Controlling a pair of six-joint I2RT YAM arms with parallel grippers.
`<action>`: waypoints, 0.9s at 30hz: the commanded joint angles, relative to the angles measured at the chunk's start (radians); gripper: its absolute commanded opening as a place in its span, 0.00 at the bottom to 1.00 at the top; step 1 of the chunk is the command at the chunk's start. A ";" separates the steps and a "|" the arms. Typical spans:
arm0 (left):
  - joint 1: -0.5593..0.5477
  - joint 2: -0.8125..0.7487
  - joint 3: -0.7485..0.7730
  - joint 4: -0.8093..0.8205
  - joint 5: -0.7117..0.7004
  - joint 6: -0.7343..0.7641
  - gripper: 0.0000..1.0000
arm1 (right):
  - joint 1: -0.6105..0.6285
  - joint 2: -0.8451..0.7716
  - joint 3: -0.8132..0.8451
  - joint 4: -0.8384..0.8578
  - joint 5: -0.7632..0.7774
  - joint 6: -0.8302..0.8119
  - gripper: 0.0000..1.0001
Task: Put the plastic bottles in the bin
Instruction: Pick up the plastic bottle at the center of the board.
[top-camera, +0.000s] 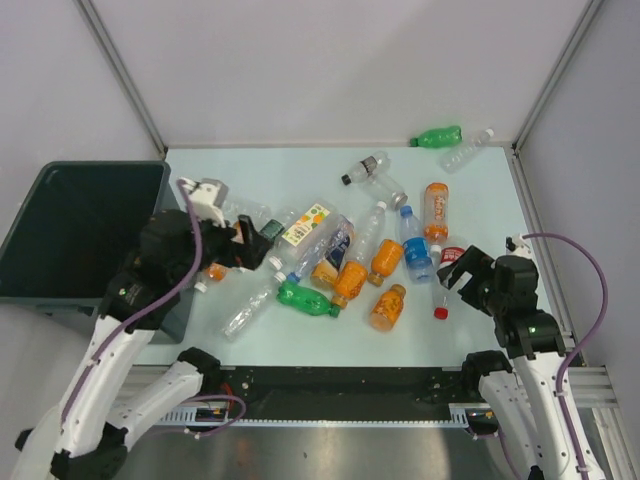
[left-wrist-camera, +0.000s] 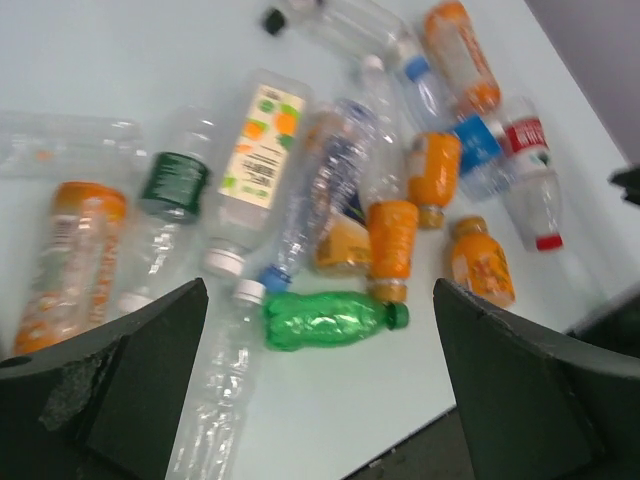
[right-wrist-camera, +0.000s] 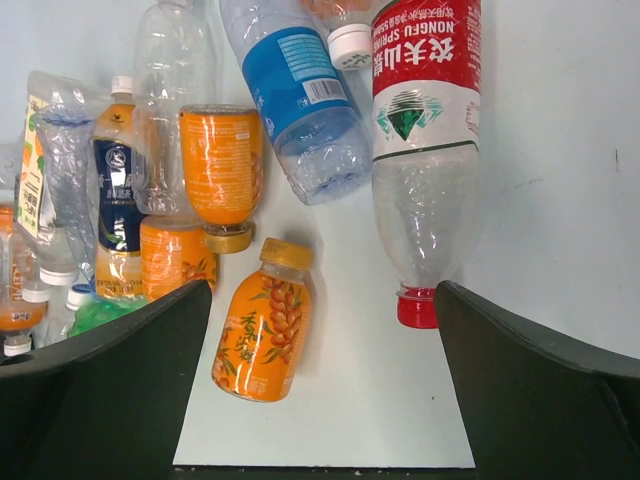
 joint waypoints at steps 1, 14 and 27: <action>-0.237 0.070 -0.086 0.165 -0.079 -0.014 1.00 | -0.002 -0.033 0.027 0.020 0.030 0.026 1.00; -0.665 0.511 0.037 0.323 -0.304 -0.063 1.00 | 0.002 0.055 0.025 0.087 0.030 0.037 1.00; -0.719 0.775 0.173 0.308 -0.264 -0.120 0.99 | -0.001 0.066 0.025 0.046 0.094 0.019 1.00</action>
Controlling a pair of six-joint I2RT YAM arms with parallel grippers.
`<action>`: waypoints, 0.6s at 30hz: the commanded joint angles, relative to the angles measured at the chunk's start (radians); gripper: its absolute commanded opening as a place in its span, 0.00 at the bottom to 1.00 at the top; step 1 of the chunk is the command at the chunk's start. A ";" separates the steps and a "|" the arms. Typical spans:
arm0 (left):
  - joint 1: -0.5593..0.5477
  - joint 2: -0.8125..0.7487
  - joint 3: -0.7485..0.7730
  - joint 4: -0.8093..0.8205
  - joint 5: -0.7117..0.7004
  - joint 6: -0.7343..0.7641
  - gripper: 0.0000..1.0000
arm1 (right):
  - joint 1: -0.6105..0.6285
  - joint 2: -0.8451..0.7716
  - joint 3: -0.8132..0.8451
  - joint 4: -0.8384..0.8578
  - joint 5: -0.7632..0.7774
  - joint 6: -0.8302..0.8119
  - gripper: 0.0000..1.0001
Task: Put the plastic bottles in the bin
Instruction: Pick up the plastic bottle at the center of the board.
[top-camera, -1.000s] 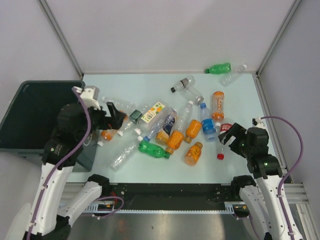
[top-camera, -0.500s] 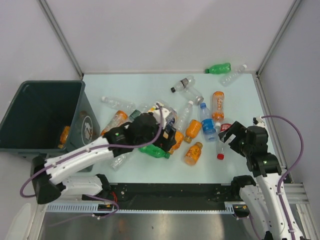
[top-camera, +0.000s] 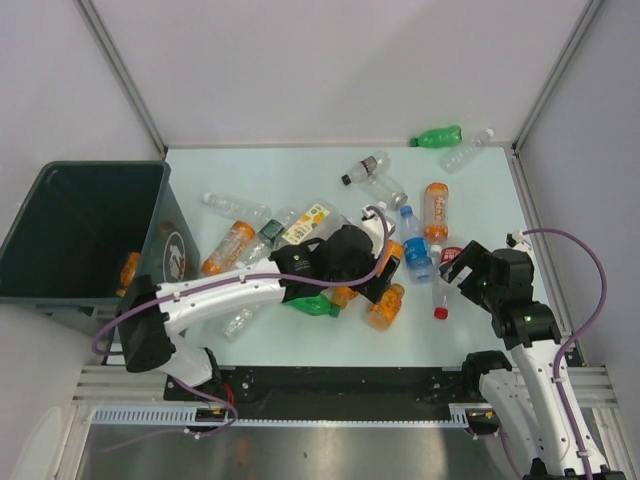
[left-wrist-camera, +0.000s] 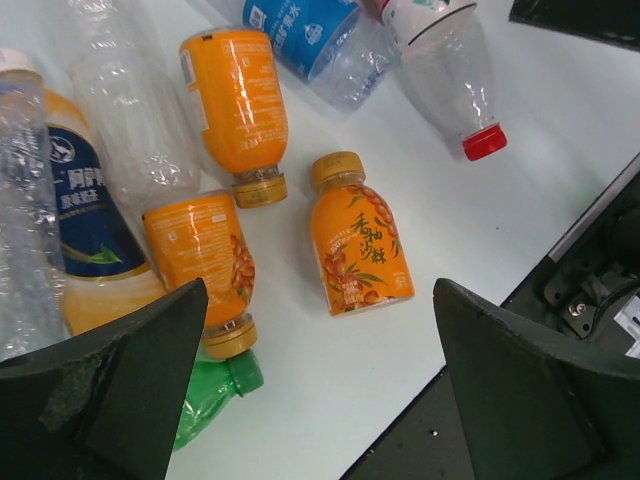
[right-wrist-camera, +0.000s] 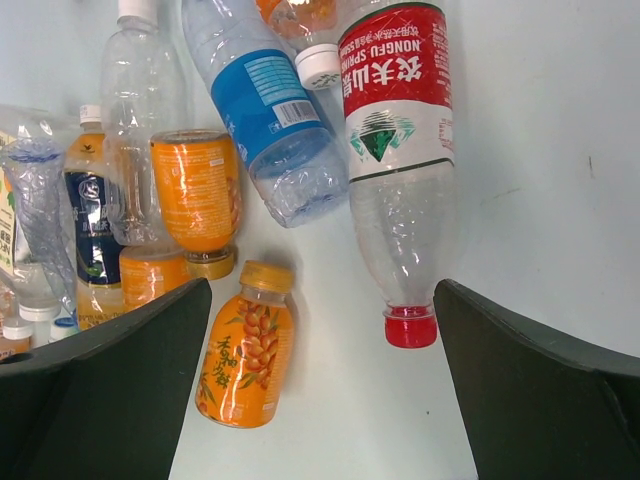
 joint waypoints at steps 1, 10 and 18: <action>-0.005 0.065 0.049 0.007 0.029 -0.052 1.00 | 0.001 -0.006 0.025 0.006 0.022 -0.013 1.00; -0.005 0.178 0.076 -0.014 0.137 -0.011 1.00 | 0.001 -0.002 0.025 -0.007 0.027 -0.001 1.00; -0.005 0.324 0.162 -0.053 0.209 -0.023 1.00 | 0.001 -0.032 0.027 -0.028 0.007 0.016 1.00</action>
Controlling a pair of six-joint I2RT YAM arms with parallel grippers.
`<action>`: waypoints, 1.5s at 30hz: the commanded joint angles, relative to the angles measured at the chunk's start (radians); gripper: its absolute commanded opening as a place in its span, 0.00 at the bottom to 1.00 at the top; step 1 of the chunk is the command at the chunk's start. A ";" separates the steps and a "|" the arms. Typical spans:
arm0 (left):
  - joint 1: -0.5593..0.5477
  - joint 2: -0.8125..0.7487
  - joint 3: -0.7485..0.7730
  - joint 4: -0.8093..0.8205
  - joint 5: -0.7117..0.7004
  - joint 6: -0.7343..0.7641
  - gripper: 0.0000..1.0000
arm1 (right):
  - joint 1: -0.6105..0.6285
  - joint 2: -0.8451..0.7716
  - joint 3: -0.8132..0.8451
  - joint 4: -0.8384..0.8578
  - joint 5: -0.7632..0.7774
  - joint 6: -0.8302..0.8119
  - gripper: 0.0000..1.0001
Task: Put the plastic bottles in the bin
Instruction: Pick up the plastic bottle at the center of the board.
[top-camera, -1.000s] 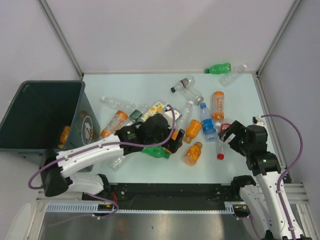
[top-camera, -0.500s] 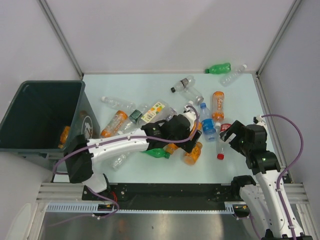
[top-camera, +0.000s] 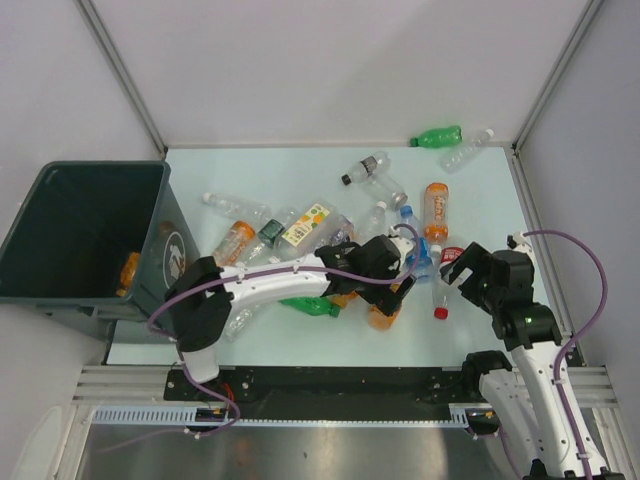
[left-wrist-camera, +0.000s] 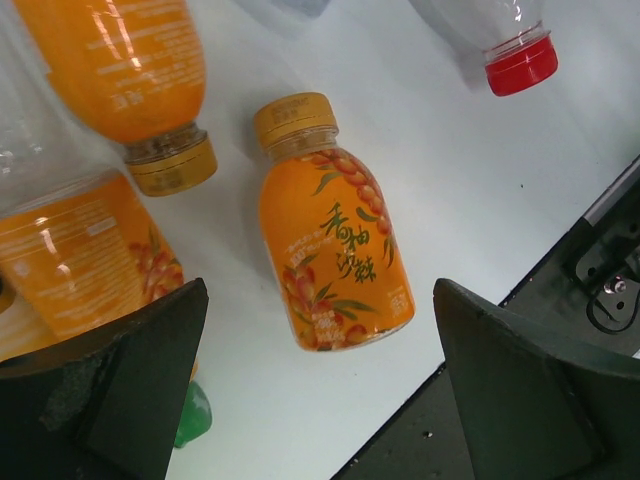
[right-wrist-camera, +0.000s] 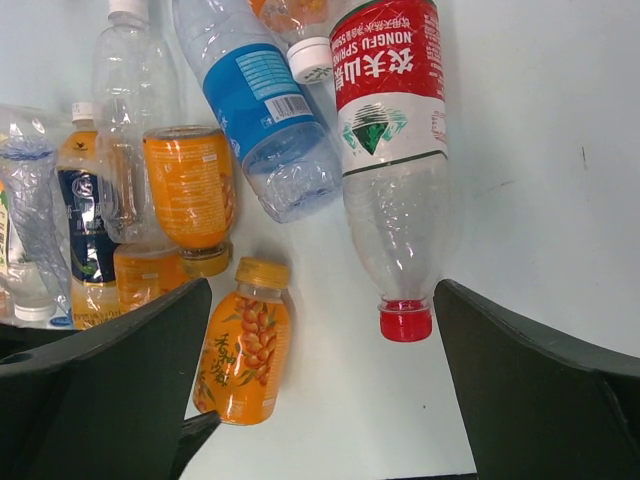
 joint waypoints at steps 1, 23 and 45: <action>-0.003 0.064 0.088 -0.032 0.072 -0.004 1.00 | 0.001 -0.029 0.025 -0.011 0.002 0.011 1.00; 0.011 0.208 0.151 -0.089 0.133 -0.045 0.61 | -0.001 -0.057 0.025 -0.026 0.002 0.014 1.00; 0.040 -0.328 0.053 -0.343 -0.350 -0.015 0.06 | -0.005 -0.055 0.025 -0.024 0.013 0.006 1.00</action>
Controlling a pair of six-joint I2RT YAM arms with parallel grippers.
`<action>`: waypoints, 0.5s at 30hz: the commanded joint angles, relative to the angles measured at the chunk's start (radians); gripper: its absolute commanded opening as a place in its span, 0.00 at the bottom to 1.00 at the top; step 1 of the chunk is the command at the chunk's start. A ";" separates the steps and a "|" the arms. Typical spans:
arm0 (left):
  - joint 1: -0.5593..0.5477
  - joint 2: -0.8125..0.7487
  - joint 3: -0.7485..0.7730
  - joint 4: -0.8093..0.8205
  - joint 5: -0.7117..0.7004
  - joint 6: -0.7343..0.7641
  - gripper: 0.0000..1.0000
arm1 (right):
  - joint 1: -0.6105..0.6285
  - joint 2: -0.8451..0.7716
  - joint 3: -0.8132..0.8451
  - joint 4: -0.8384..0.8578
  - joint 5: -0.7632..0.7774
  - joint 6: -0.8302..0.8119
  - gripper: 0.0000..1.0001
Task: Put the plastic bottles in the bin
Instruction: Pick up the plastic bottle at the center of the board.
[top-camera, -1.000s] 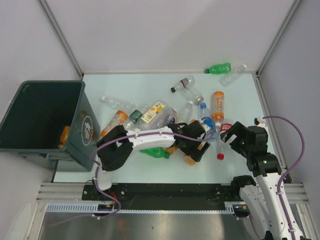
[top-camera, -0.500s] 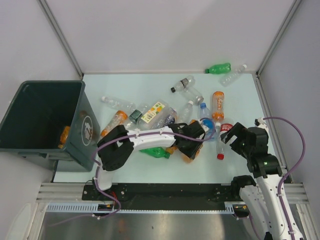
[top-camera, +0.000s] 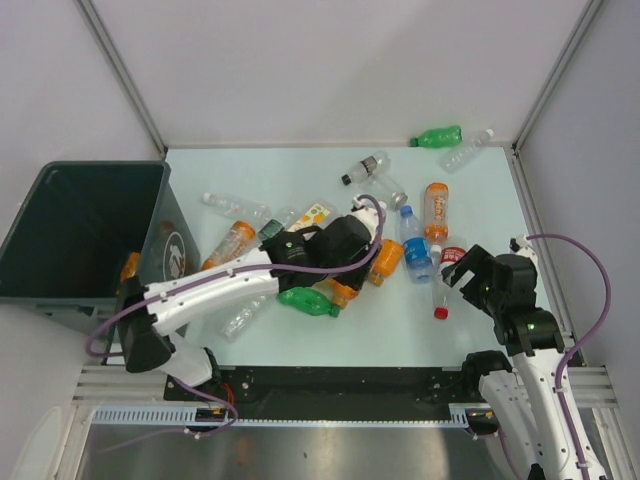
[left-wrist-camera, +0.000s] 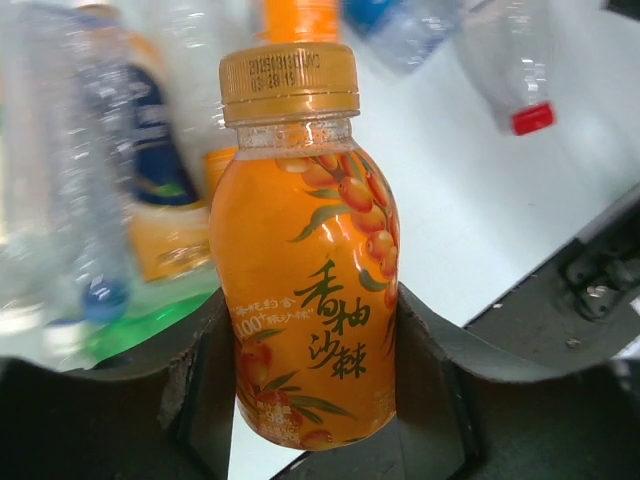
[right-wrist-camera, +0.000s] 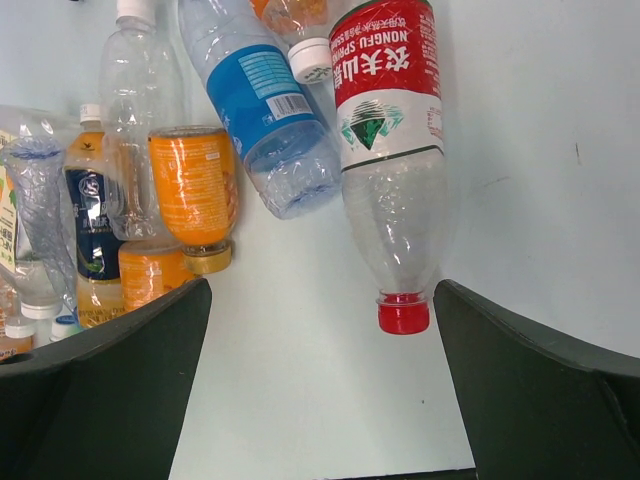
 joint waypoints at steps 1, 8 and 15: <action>0.037 -0.104 -0.034 -0.118 -0.201 0.015 0.07 | -0.005 -0.006 0.025 0.005 0.012 0.001 1.00; 0.172 -0.254 0.102 -0.238 -0.371 0.075 0.11 | -0.006 -0.004 0.025 0.005 0.015 0.001 1.00; 0.434 -0.331 0.214 -0.244 -0.435 0.148 0.14 | -0.009 -0.003 0.027 0.003 0.016 0.001 1.00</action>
